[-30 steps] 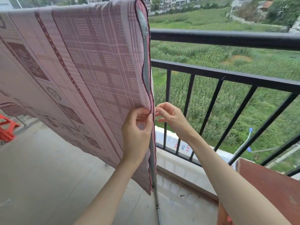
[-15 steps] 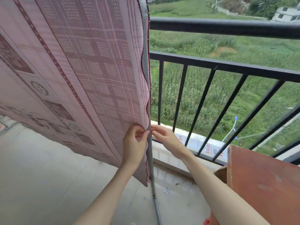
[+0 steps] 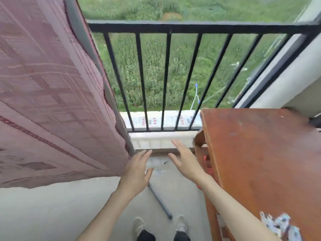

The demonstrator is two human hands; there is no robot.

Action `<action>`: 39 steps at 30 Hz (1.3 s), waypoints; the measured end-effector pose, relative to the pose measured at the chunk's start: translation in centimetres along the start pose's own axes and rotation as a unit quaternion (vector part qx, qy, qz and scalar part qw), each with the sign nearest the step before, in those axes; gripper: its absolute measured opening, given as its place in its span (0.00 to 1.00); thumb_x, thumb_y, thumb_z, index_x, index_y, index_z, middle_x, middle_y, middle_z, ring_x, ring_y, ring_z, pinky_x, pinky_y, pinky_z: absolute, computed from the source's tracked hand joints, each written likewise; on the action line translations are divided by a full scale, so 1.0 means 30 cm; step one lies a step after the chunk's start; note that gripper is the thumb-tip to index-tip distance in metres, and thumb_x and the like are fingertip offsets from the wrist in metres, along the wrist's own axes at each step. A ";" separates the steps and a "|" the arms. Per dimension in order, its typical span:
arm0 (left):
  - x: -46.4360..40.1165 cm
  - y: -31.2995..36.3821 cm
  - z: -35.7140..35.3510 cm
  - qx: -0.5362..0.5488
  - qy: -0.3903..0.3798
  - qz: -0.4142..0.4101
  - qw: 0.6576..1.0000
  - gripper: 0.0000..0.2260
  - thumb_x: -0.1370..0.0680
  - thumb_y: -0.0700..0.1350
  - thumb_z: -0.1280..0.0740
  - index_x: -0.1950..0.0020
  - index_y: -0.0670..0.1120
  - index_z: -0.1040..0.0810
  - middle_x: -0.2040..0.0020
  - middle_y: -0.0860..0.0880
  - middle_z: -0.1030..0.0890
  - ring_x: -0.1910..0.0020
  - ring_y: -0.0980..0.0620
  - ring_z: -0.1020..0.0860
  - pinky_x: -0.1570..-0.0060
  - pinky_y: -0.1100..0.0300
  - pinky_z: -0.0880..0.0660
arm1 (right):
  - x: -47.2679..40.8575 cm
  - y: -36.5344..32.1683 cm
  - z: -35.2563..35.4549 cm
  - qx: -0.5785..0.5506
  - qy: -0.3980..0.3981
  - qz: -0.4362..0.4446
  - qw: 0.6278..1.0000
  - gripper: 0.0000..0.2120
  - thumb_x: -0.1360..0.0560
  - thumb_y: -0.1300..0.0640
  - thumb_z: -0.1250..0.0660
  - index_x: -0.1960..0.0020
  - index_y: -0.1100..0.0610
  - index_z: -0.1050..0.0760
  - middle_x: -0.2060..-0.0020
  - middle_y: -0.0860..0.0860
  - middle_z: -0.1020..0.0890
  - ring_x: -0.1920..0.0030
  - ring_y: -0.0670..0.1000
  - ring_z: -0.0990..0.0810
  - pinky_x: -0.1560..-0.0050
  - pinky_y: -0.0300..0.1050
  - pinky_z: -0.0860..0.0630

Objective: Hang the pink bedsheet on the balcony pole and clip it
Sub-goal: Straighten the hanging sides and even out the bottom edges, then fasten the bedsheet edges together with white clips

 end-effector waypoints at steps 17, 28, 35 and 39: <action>0.117 0.647 -0.768 -0.103 -0.325 -0.229 0.912 0.23 0.19 0.46 0.47 0.24 0.52 0.50 0.23 0.51 0.49 0.24 0.48 0.51 0.28 0.53 0.47 | 0.894 0.760 0.140 0.014 0.218 -0.396 0.892 0.17 0.22 0.59 0.40 0.34 0.58 0.29 0.39 0.52 0.25 0.36 0.52 0.29 0.38 0.42 0.35; 0.036 0.824 -1.005 -0.143 -0.332 -0.332 0.872 0.36 0.28 0.28 0.47 0.25 0.54 0.50 0.23 0.55 0.55 0.24 0.49 0.54 0.30 0.54 0.44 | 0.848 0.883 0.125 -0.101 0.235 -0.433 0.864 0.12 0.25 0.62 0.36 0.43 0.56 0.30 0.47 0.50 0.25 0.46 0.51 0.26 0.47 0.43 0.30; -0.015 0.836 -0.986 -0.156 -0.254 -0.362 0.883 0.24 0.31 0.36 0.29 0.38 0.51 0.26 0.42 0.49 0.24 0.47 0.45 0.26 0.53 0.55 0.27 | 0.809 0.876 0.189 -0.104 0.160 -0.466 0.864 0.24 0.26 0.63 0.36 0.32 0.54 0.38 0.36 0.54 0.30 0.37 0.55 0.30 0.39 0.48 0.30; -0.007 0.776 -0.952 -0.135 -0.265 -0.304 0.905 0.16 0.22 0.42 0.38 0.34 0.48 0.30 0.39 0.49 0.28 0.42 0.47 0.31 0.45 0.55 0.33 | 0.805 0.831 0.209 -0.118 0.132 -0.465 0.867 0.26 0.25 0.62 0.37 0.29 0.53 0.40 0.33 0.53 0.33 0.35 0.54 0.31 0.38 0.46 0.32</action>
Point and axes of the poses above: each hand's wrist, its own x-axis away from the middle knuckle, its own z-axis out of the back of the hand, y = z × x, the point moved 1 cm from there along -x, towards the middle knuckle
